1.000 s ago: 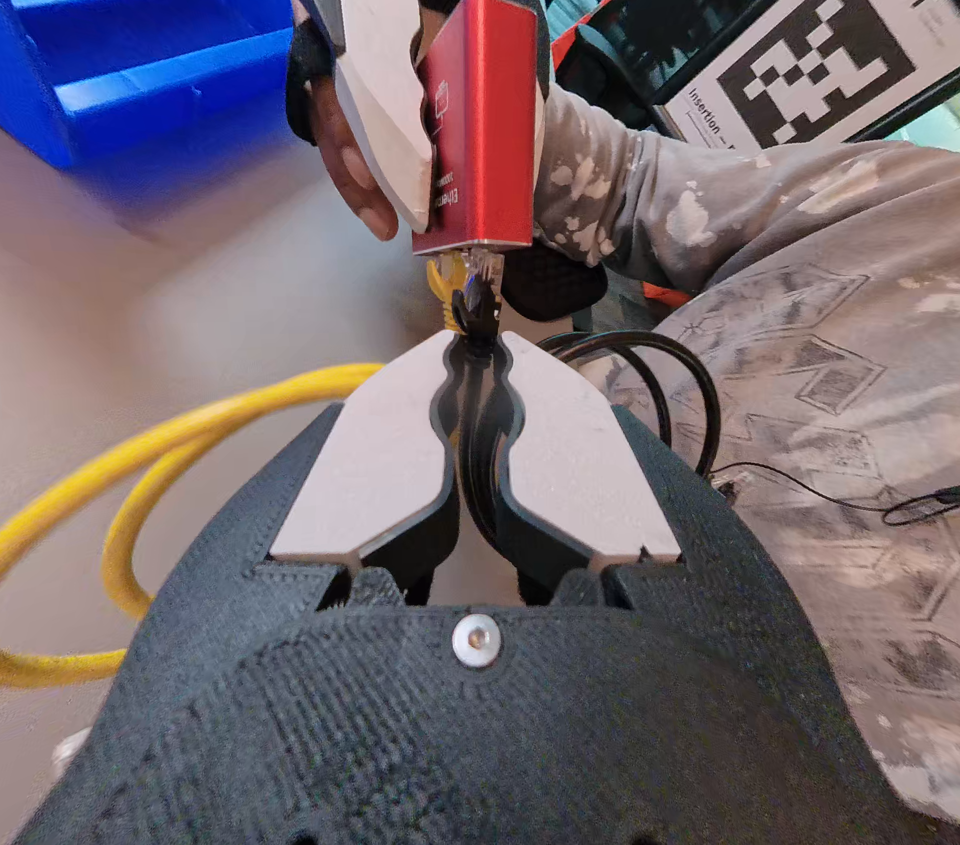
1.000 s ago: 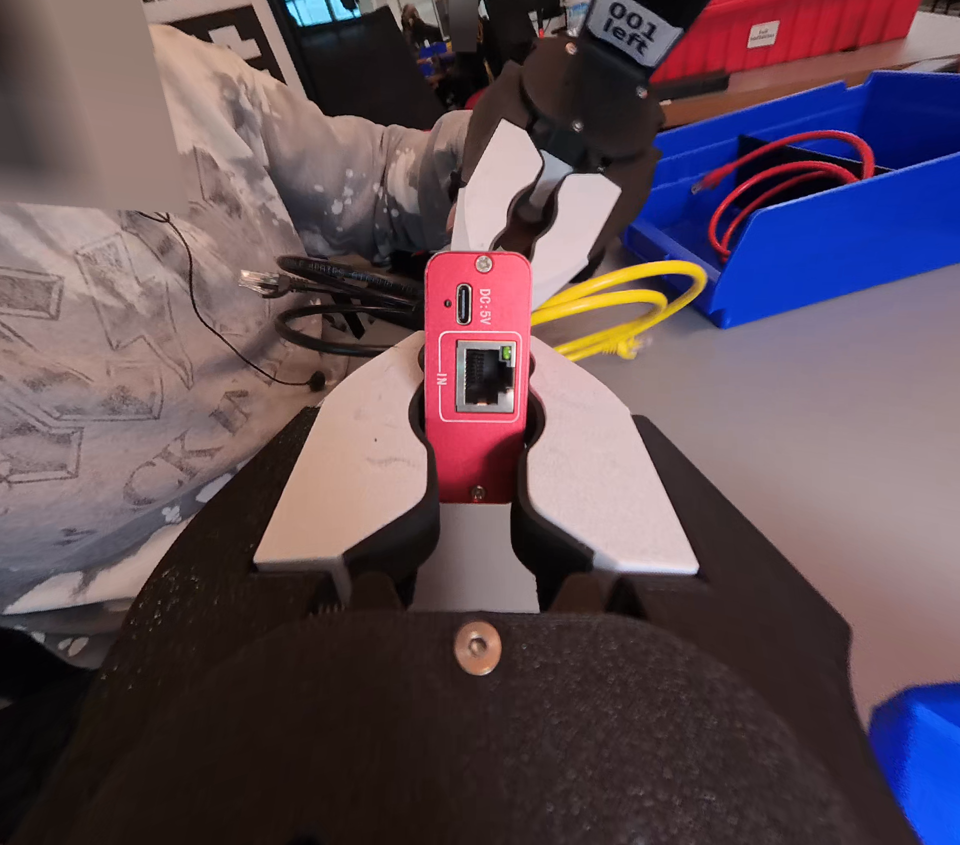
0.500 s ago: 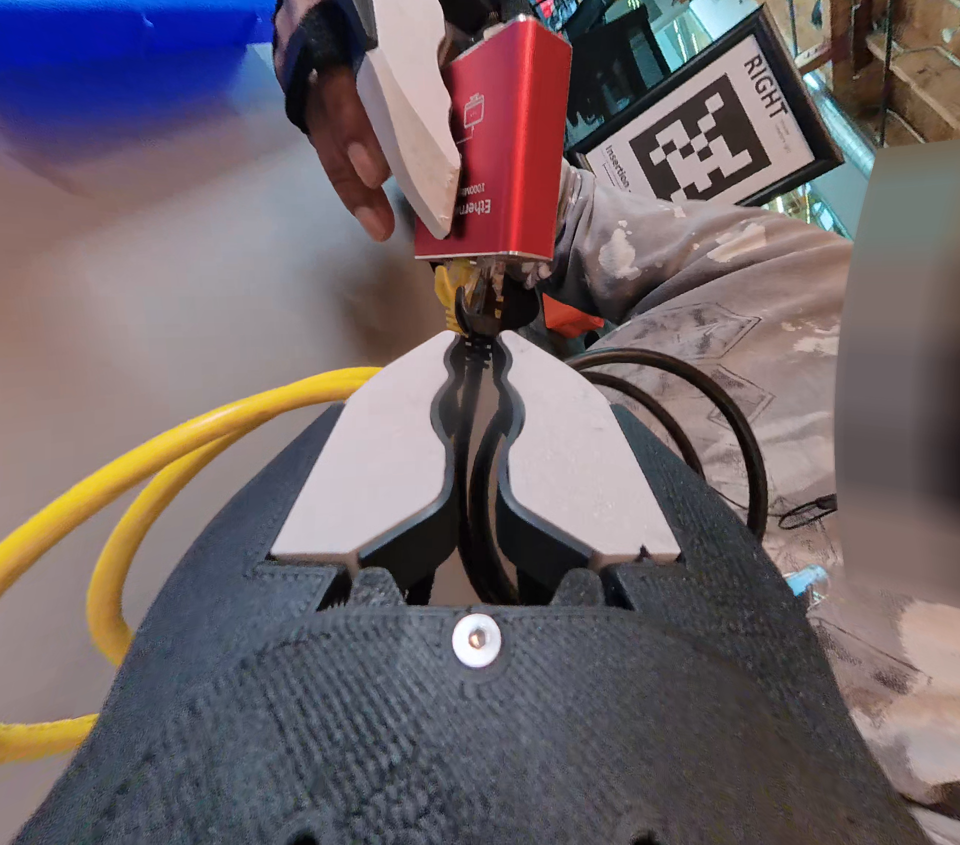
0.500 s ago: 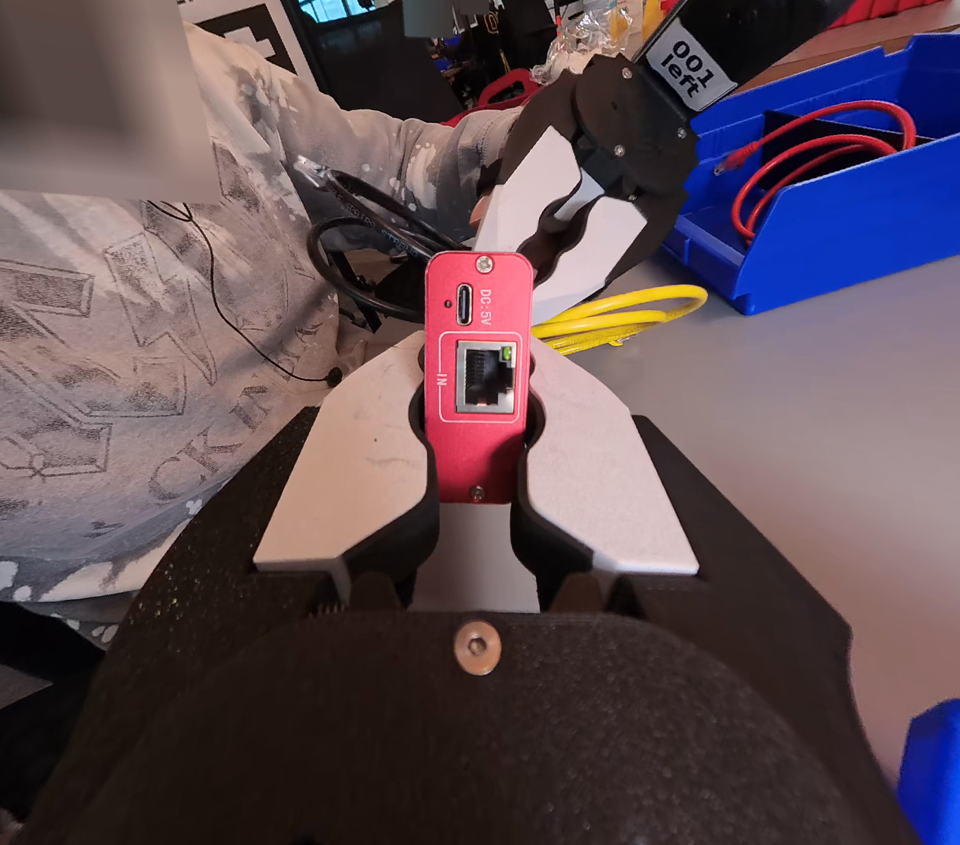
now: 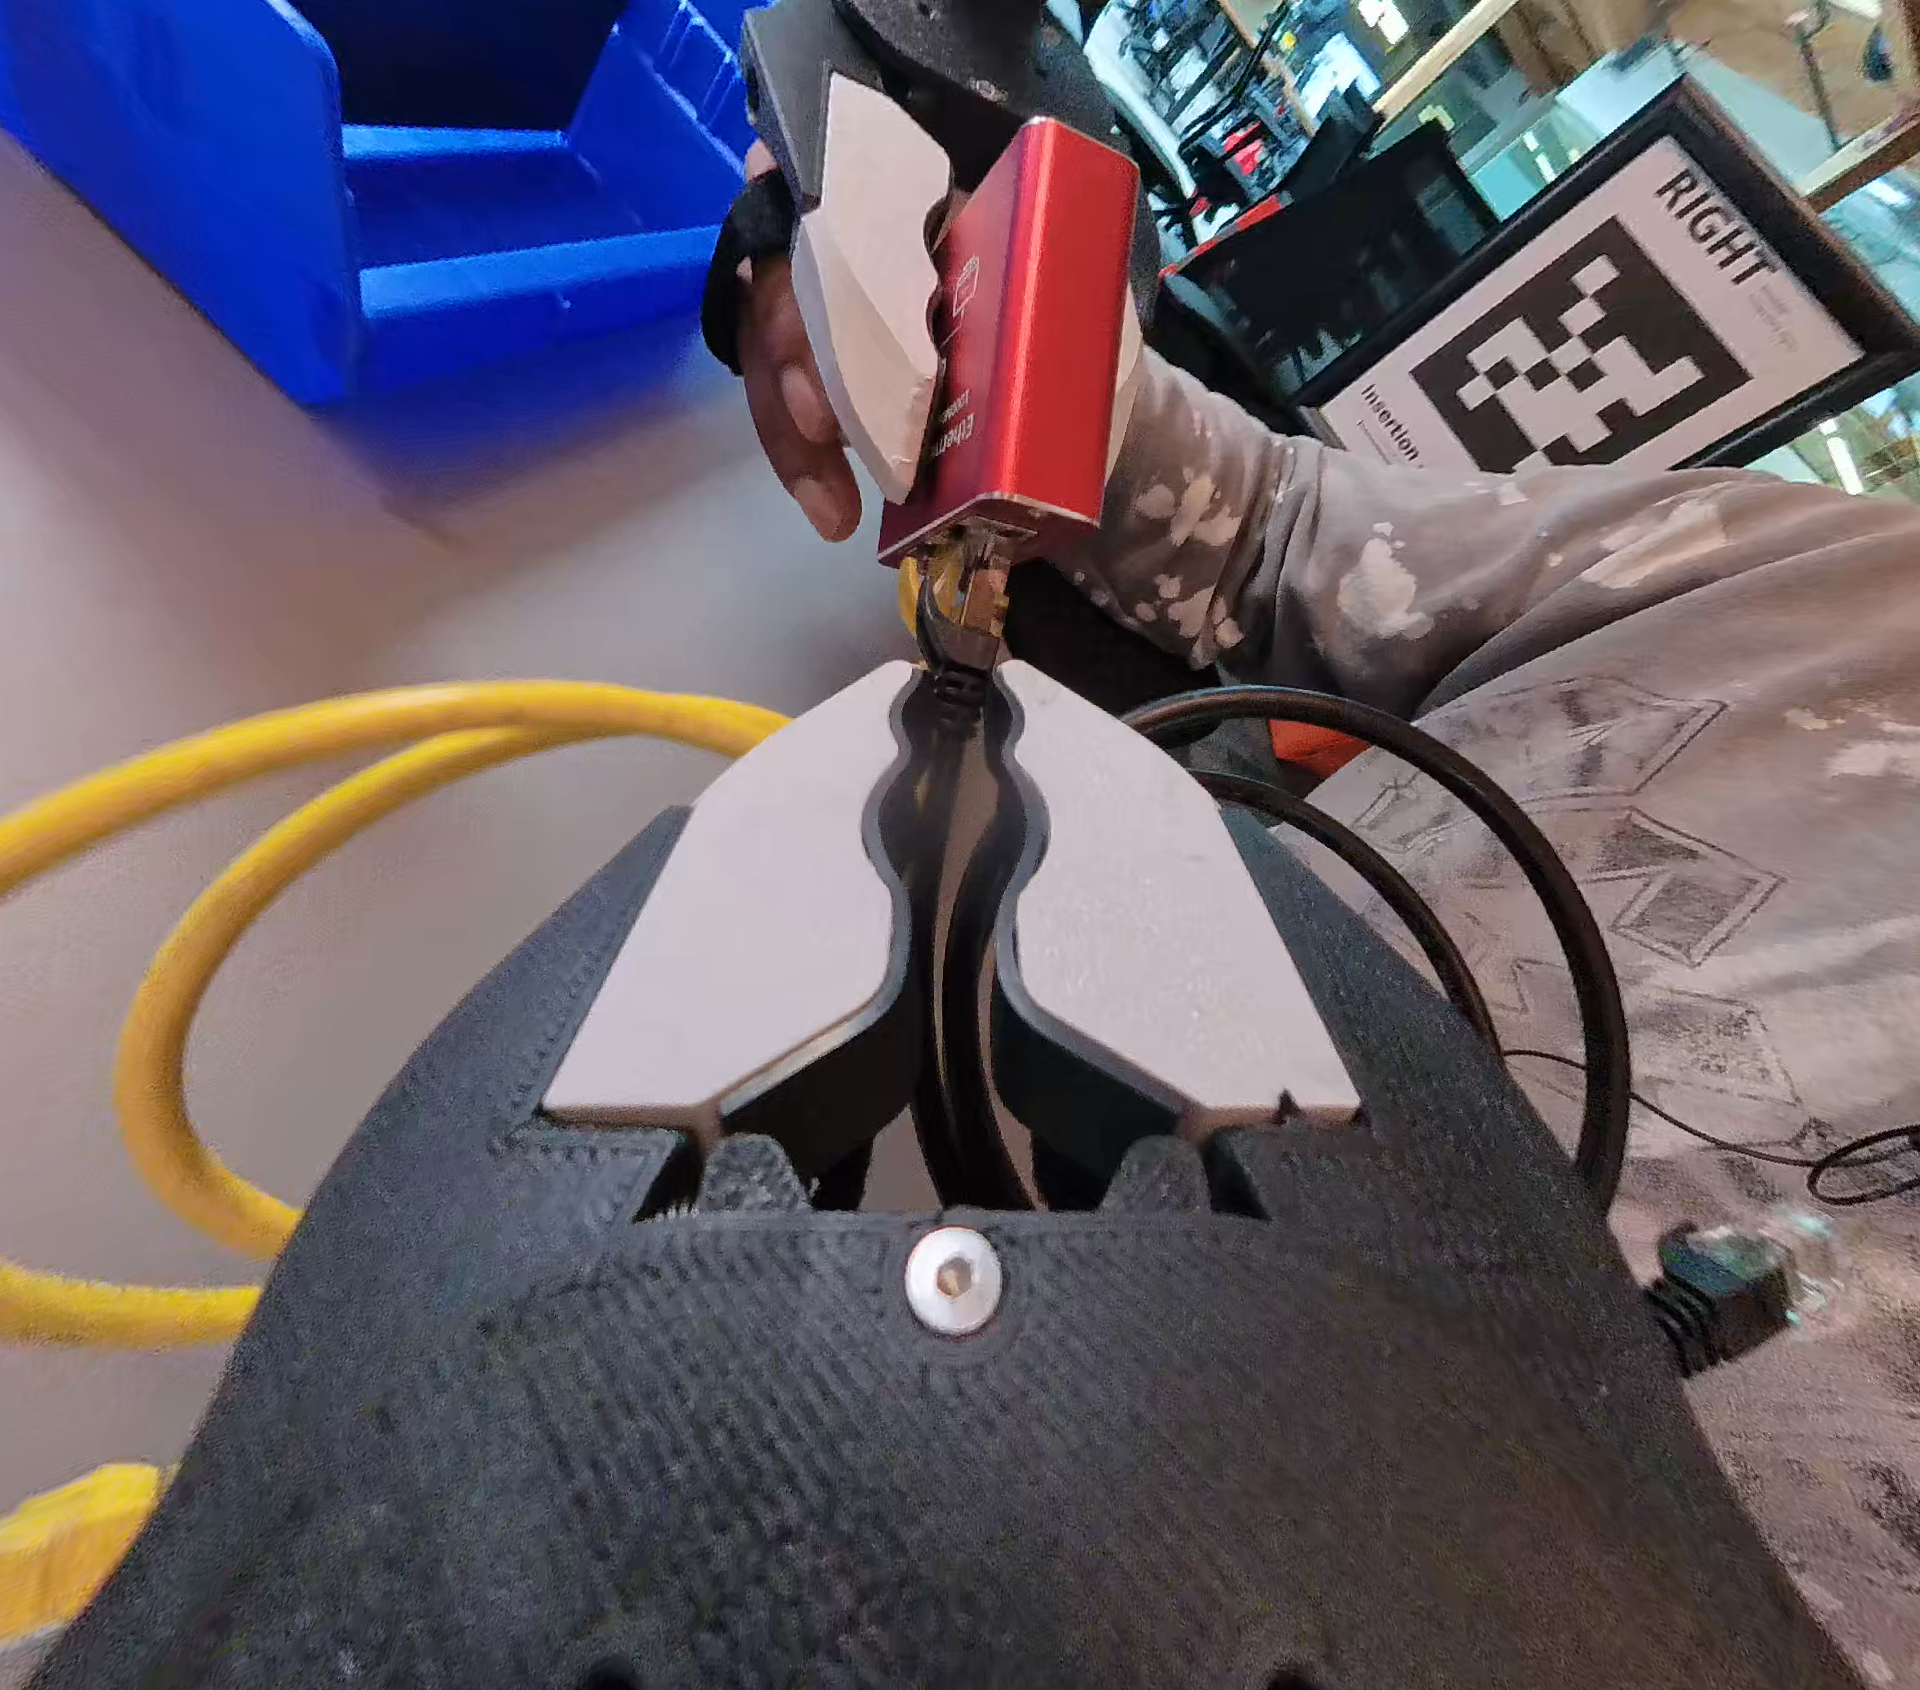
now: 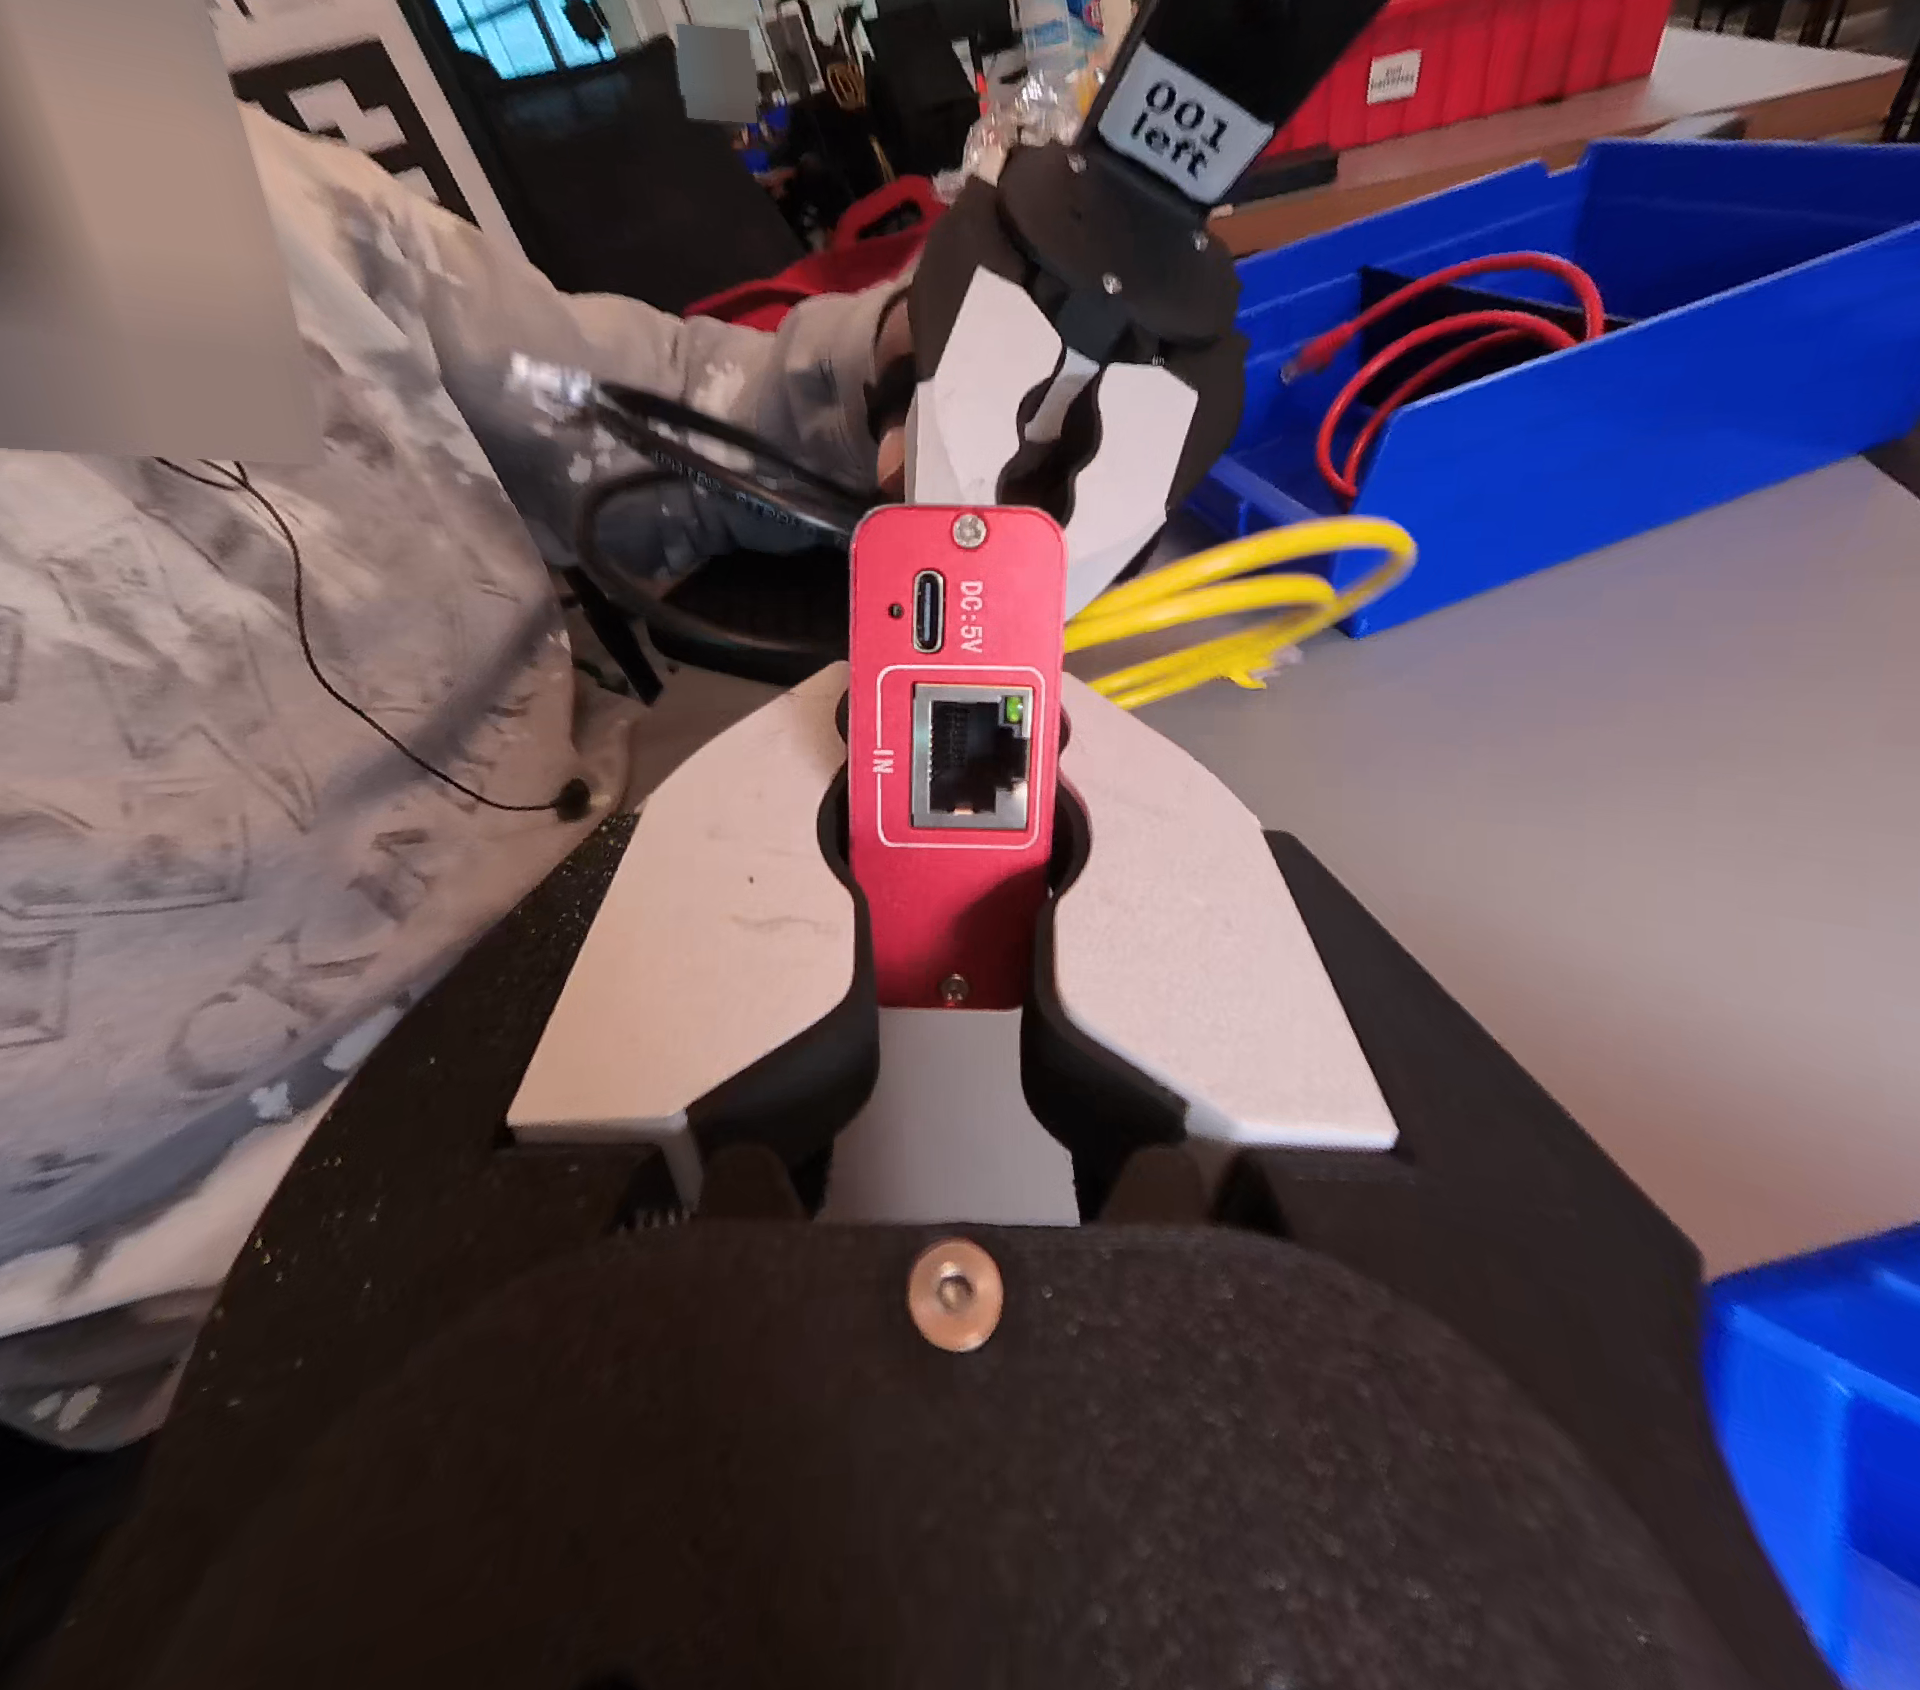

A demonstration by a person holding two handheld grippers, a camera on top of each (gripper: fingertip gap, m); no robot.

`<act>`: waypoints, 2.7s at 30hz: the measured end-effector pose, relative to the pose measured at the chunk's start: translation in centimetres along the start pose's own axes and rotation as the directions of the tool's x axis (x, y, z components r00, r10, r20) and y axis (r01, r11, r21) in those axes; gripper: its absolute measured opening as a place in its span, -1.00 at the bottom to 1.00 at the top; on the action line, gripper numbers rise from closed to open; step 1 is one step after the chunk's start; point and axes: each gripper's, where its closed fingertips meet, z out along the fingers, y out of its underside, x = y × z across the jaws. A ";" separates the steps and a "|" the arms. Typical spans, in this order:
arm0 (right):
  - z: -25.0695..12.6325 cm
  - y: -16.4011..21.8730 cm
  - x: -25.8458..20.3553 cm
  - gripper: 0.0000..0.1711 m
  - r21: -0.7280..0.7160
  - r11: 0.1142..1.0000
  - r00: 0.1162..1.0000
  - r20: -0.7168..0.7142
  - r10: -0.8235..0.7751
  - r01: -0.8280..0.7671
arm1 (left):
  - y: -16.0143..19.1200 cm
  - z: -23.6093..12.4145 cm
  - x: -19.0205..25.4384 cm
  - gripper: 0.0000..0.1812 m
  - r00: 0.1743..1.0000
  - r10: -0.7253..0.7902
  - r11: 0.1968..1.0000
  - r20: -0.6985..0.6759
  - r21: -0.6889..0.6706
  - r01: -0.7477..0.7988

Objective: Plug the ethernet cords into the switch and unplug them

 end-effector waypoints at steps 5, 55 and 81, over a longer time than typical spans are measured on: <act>0.0 -0.3 -0.2 -0.67 0.001 1.000 1.000 -0.014 -0.024 0.024 | -0.2 0.0 0.4 -0.89 0.999 0.015 0.999 -0.043 0.046 -0.013; 1.8 4.4 -0.7 -0.68 -0.274 0.961 0.999 0.039 -0.018 0.028 | 3.3 0.9 -0.4 -0.91 0.967 0.223 0.966 0.125 -0.165 -0.201; 3.1 -1.4 -0.6 -0.62 -0.251 0.941 0.927 -0.239 -0.288 0.228 | -2.0 -0.6 3.2 -0.71 0.804 0.527 0.823 0.274 0.070 -0.564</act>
